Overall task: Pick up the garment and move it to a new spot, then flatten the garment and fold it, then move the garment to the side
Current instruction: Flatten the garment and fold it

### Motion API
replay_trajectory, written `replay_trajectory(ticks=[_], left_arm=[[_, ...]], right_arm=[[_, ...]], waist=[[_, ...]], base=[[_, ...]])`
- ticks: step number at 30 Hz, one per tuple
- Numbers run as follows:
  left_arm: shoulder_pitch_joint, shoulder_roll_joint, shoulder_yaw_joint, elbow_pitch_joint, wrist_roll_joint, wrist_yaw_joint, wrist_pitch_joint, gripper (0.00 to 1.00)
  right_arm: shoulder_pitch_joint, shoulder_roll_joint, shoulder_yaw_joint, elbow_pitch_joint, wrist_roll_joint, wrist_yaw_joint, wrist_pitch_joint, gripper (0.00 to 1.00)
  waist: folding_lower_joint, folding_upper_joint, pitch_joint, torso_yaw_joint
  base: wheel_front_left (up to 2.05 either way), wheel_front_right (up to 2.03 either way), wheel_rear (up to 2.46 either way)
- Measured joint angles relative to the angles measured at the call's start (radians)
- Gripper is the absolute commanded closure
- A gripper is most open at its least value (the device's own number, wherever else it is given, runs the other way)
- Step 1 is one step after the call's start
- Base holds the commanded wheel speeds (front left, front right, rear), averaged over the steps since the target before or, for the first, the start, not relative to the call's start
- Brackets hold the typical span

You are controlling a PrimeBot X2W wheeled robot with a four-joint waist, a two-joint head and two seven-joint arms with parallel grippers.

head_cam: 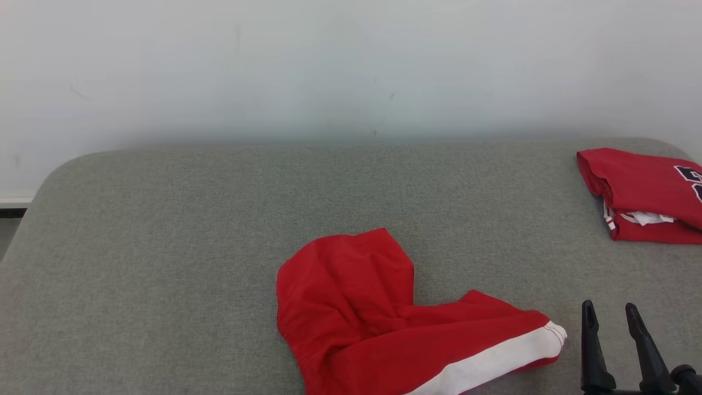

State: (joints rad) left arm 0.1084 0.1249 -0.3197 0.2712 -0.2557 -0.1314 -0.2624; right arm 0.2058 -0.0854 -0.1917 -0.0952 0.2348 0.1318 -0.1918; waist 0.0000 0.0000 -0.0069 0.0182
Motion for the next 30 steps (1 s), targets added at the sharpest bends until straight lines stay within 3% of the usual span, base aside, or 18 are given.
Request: replay_trajectory(ticks=[6, 18, 20, 21, 30], left_arm=[[-0.011, 0.014, -0.133, 0.075, -0.053, 0.000, 0.000, 0.00], [-0.130, 0.014, -0.193, 0.181, -0.132, 0.000, 0.000, 0.00], [-0.157, 0.020, -0.198, 0.198, -0.151, 0.000, 0.000, 0.72], [-0.171, 0.025, -0.197, 0.205, -0.159, 0.000, 0.000, 1.00], [-0.334, 0.128, -0.163, 0.213, -0.178, 0.000, 0.000, 1.00]], right_arm=[[-0.004, -0.006, -0.005, 0.011, 0.004, 0.000, -0.011, 0.00], [-0.027, -0.016, 0.010, 0.014, 0.006, 0.000, -0.011, 0.00], [-0.031, -0.017, 0.010, 0.013, 0.006, 0.000, -0.011, 0.00], [-0.033, -0.017, 0.010, 0.013, 0.006, 0.000, -0.011, 0.00], [-0.061, -0.016, 0.027, 0.034, 0.006, 0.000, -0.020, 0.00]], waist=[[0.0000, 0.0000, 0.012, -0.024], [0.0000, 0.0000, 0.043, -0.065], [0.0000, 0.0000, 0.050, -0.069], [0.0000, 0.0000, 0.053, -0.071], [0.0000, 0.0001, 0.081, -0.079]], base=[[0.00, 0.00, 0.00], [0.00, 0.00, 0.00], [0.00, 0.00, 0.00], [0.00, 0.00, 0.00], [0.00, 0.00, 0.00]])
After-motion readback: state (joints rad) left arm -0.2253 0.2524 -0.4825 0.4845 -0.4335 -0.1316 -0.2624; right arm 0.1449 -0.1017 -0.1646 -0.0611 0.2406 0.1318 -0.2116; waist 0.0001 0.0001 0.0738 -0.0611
